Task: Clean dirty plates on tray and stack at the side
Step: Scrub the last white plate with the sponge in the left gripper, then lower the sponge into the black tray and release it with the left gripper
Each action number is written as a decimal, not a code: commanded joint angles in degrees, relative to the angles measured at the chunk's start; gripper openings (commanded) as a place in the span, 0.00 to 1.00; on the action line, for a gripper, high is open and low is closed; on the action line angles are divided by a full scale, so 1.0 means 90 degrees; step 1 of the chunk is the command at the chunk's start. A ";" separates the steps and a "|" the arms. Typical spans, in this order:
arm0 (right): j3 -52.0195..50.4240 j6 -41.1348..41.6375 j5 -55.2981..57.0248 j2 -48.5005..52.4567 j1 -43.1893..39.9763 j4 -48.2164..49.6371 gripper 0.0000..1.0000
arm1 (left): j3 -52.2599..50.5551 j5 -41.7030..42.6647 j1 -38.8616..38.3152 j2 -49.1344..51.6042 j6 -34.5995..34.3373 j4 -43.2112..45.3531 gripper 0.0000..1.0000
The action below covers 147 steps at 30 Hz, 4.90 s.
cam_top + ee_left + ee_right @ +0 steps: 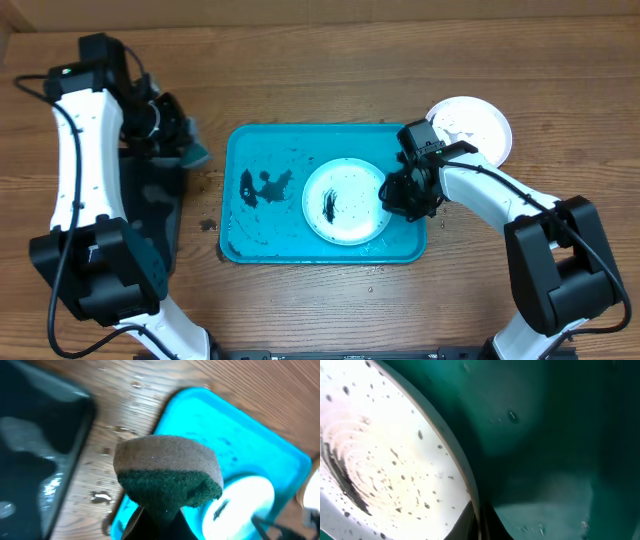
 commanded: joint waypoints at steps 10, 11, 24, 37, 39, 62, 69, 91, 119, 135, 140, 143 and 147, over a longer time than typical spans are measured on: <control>0.0121 -0.0075 0.0000 0.0114 0.0007 0.0867 0.04 | -0.0806 0.0420 -0.2120 0.0019 -0.0027 0.0794 0.04; 0.0121 0.0034 -0.0002 0.0114 0.0007 0.0971 0.04 | -0.0942 0.0423 -0.2283 0.0019 -0.0206 0.0964 0.04; 0.0121 0.0177 -0.0102 0.0114 0.0500 0.1127 0.04 | -0.1863 0.0236 -0.4119 0.0447 -0.1712 0.2861 0.04; 0.0134 0.0342 0.0481 0.0114 0.0573 0.0891 0.04 | -0.1863 -0.0471 -0.4262 0.0971 -0.2171 0.2688 0.04; 0.0134 0.0342 0.0486 0.0114 0.0544 0.0891 0.04 | -0.1863 -0.0512 -0.4262 0.0971 -0.2171 0.2594 0.04; 0.0134 0.0386 0.0481 0.0114 0.0546 0.0908 0.04 | -0.3060 -0.1647 -0.4456 0.0996 -0.2623 0.3028 0.04; 0.0134 0.0362 0.0483 0.0114 0.0546 0.0840 0.04 | -0.2858 -0.3983 -0.4192 0.0967 -0.2601 0.2081 0.04; 0.0134 0.0389 0.0454 0.0114 0.0546 0.0903 0.04 | -0.1566 0.0882 -0.4347 0.0986 -0.1047 0.2650 0.04; 0.0134 0.0311 0.0459 0.0112 0.0546 0.0770 0.04 | -0.1321 -0.5221 -0.3932 0.0959 -0.2242 0.1892 0.04; 0.2268 -0.1020 0.1875 0.0063 0.0726 -0.0789 0.04 | 0.0821 -0.2242 -0.1212 0.0401 -0.2523 -0.0238 0.04; 0.3330 -0.1554 0.3439 0.0063 0.1071 -0.1472 0.04 | 0.0556 -0.2735 0.0046 0.0364 -0.2463 -0.0678 0.04; 0.3755 -0.1826 0.4374 0.0063 0.1387 -0.1603 0.04 | 0.0053 -0.2521 0.0505 0.0364 -0.2475 -0.0597 0.04; 0.4058 -0.2040 0.5574 0.0063 0.1872 -0.1620 0.04 | -0.0816 -0.2703 0.0894 0.0364 -0.2531 -0.0070 0.05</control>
